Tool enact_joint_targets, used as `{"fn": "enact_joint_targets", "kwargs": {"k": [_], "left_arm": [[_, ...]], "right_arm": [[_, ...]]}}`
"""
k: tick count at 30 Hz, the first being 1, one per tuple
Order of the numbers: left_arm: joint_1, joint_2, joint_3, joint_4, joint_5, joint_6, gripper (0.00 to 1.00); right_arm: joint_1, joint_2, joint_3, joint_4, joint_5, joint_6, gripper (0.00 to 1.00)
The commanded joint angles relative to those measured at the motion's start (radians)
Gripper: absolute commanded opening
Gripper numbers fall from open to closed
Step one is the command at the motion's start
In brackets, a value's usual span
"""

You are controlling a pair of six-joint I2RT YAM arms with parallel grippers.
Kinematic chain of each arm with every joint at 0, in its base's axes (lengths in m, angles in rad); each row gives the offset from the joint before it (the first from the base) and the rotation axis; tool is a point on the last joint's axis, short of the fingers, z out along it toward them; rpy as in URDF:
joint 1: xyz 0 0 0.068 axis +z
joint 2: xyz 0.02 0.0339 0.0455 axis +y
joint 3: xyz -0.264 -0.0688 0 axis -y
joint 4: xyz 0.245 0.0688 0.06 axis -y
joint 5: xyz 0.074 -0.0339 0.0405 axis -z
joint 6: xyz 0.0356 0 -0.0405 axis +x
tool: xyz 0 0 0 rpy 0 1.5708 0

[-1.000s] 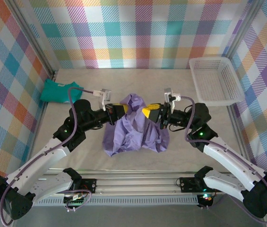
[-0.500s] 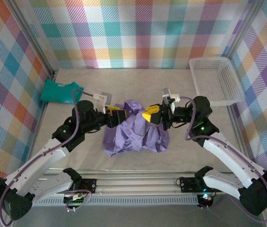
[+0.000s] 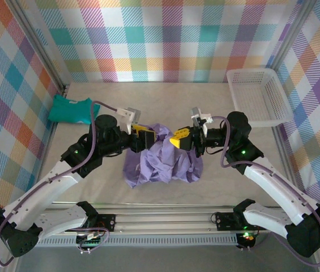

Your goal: Fold the inside-out t-shirt

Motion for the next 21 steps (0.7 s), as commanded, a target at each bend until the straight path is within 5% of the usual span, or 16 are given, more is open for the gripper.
{"fn": "enact_joint_targets", "kwargs": {"k": [1,4,8,10,21], "left_arm": [[-0.008,0.012,0.043,-0.016,-0.040,-0.007,0.26],[-0.007,-0.006,0.025,0.056,0.083,-0.006,0.02],[-0.002,-0.093,-0.056,0.271,0.332,-0.024,0.00],[-0.003,-0.140,-0.101,0.375,0.395,-0.062,0.00],[-0.004,-0.091,-0.069,0.328,0.049,-0.144,0.00]], "right_arm": [[-0.003,-0.009,0.037,-0.066,-0.011,-0.085,0.00],[-0.003,-0.035,0.029,-0.145,0.062,-0.148,0.00],[-0.003,-0.038,0.062,-0.283,0.310,-0.126,0.00],[-0.003,-0.022,0.096,-0.365,0.433,-0.086,0.12],[0.012,-0.069,0.133,-0.604,0.657,0.180,0.43]]}}
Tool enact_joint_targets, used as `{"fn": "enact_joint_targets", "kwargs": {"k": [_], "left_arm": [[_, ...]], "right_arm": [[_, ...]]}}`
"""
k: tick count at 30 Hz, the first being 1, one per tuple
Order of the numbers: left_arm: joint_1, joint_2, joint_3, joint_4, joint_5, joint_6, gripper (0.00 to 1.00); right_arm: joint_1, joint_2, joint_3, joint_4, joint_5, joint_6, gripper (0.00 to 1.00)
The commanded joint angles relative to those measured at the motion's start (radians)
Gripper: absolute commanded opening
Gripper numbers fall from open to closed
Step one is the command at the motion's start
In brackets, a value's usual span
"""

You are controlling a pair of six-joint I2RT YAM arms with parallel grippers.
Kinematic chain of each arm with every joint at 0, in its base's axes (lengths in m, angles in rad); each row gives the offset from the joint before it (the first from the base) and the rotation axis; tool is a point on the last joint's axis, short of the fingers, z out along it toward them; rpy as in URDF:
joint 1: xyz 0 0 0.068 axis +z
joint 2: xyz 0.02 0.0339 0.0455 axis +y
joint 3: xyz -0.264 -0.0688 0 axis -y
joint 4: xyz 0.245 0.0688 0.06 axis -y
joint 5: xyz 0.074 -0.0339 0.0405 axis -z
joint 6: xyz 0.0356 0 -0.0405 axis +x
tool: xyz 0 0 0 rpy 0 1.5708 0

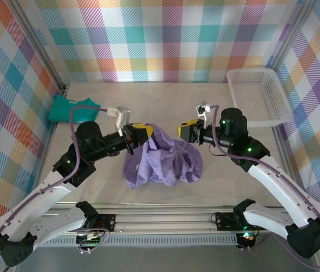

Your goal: Fold the inside-out t-shirt

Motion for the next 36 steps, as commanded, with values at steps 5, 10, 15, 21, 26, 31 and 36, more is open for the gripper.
{"fn": "enact_joint_targets", "kwargs": {"k": [5,10,15,21,26,31,36], "left_arm": [[-0.007,0.066,0.048,0.013,-0.153,-0.042,0.00],[-0.013,0.107,0.070,-0.011,-0.211,-0.048,0.00],[-0.017,0.140,0.090,-0.033,-0.257,-0.046,0.00],[-0.021,0.148,0.094,-0.041,-0.274,-0.040,0.00],[-0.023,0.131,0.078,-0.038,-0.273,-0.036,0.00],[-0.024,0.107,0.055,-0.035,-0.264,-0.039,0.00],[-0.023,0.083,0.033,-0.018,-0.247,-0.046,0.00]], "right_arm": [[0.087,-0.090,0.013,-0.123,0.112,0.186,0.50],[0.244,-0.079,-0.006,-0.121,0.214,0.295,0.56],[0.334,0.012,0.007,-0.079,0.217,0.413,0.57],[0.360,0.134,0.009,0.088,0.138,0.541,0.55],[0.360,0.178,-0.018,0.217,0.165,0.626,0.55],[0.358,0.169,-0.064,0.290,0.255,0.690,0.58],[0.352,0.168,-0.093,0.324,0.321,0.740,0.55]]}}
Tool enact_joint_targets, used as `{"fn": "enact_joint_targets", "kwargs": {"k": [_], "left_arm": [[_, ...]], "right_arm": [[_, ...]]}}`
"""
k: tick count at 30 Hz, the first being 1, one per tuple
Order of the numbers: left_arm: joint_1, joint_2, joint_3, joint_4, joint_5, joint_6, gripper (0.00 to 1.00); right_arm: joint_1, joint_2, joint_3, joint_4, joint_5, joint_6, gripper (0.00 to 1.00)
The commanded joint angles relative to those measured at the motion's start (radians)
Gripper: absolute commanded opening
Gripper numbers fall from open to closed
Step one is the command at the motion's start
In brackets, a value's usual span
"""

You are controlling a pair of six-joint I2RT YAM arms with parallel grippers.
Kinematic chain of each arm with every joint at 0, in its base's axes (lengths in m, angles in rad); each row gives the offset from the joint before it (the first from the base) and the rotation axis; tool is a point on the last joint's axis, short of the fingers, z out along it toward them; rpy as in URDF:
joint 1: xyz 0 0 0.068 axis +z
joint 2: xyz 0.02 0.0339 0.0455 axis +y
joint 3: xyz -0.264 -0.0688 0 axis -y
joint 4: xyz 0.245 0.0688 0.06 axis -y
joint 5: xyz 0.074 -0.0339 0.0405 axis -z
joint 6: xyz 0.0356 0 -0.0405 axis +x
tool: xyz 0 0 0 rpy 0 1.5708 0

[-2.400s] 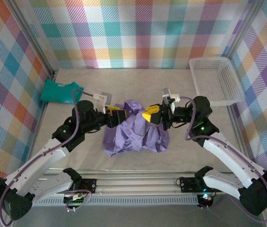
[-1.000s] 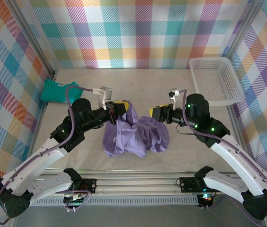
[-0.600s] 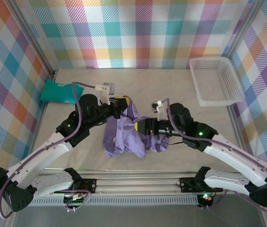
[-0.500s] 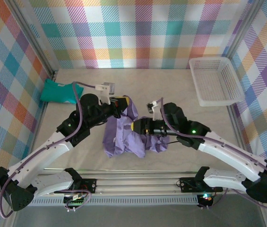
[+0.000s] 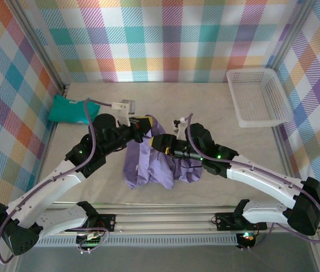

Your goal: Fold the inside-out t-shirt

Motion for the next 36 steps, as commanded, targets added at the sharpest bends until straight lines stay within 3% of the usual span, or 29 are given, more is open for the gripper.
{"fn": "enact_joint_targets", "kwargs": {"k": [1,15,20,24,30,34,36], "left_arm": [[-0.012,-0.034,-0.019,0.037,0.017,-0.008,0.00],[-0.011,-0.059,-0.042,0.039,0.021,-0.024,0.00],[-0.012,-0.057,-0.042,0.046,0.032,-0.026,0.00],[-0.014,-0.065,-0.052,0.058,0.054,-0.027,0.00],[-0.014,-0.107,-0.093,0.087,0.083,-0.020,0.00],[-0.012,-0.132,-0.123,0.061,0.018,-0.052,0.00],[-0.010,-0.135,-0.129,0.034,-0.025,-0.086,0.00]], "right_arm": [[-0.003,-0.015,-0.026,0.090,0.077,0.071,0.54],[-0.037,-0.058,-0.084,0.210,0.107,0.063,0.59],[-0.039,-0.056,-0.094,0.204,0.110,0.074,0.54],[-0.047,-0.051,-0.093,0.193,0.126,0.074,0.42],[-0.090,-0.073,-0.137,0.261,0.159,0.057,0.12],[-0.132,-0.109,-0.169,0.411,0.096,-0.085,0.03],[-0.157,-0.123,-0.167,0.472,0.005,-0.198,0.00]]}}
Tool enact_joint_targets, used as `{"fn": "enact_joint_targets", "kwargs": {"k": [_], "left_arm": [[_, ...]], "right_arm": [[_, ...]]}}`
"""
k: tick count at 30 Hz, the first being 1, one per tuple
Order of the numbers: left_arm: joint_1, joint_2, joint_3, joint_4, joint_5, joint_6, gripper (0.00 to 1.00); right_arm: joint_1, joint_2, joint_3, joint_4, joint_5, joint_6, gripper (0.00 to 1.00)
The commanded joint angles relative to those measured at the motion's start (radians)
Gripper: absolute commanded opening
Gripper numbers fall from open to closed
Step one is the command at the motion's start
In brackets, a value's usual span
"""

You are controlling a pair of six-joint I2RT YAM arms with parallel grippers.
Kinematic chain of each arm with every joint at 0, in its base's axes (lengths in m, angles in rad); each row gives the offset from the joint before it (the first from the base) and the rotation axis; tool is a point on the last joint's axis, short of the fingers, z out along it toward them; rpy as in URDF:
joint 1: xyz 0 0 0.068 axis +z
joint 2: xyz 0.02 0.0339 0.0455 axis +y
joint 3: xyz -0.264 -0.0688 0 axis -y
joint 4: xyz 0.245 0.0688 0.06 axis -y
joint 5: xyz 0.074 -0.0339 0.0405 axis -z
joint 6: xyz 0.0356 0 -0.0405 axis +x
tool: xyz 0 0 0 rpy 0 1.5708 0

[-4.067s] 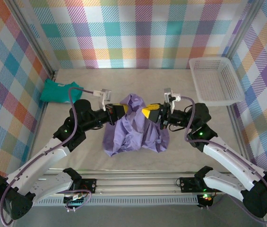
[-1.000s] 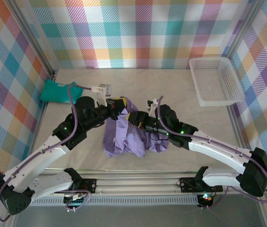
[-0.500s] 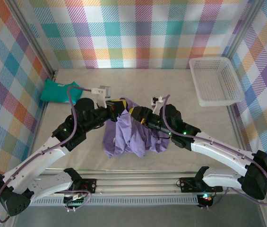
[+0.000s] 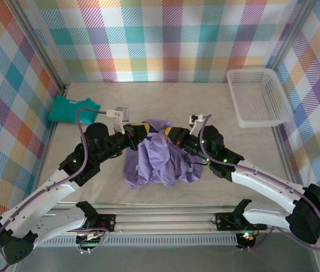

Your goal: Fold the inside-out t-shirt

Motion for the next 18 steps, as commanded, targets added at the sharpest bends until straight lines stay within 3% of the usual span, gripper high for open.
{"fn": "enact_joint_targets", "kwargs": {"k": [1,6,11,14,18], "left_arm": [[-0.006,-0.014,-0.016,-0.033,-0.090,-0.073,0.00],[0.009,0.015,-0.017,-0.089,-0.108,-0.125,0.00],[0.008,0.033,0.009,-0.159,-0.111,-0.057,0.04],[0.008,0.026,0.027,-0.203,-0.151,0.009,0.13],[0.009,0.028,0.058,-0.287,-0.155,0.116,0.32]], "right_arm": [[-0.044,-0.045,0.009,0.219,-0.167,-0.225,0.00],[-0.131,-0.003,0.087,0.275,-0.572,-0.363,0.00],[-0.171,0.080,0.186,0.257,-0.869,-0.411,0.00],[-0.176,0.107,0.246,0.147,-0.971,-0.496,0.00],[-0.185,0.128,0.308,0.005,-1.066,-0.598,0.00]]}}
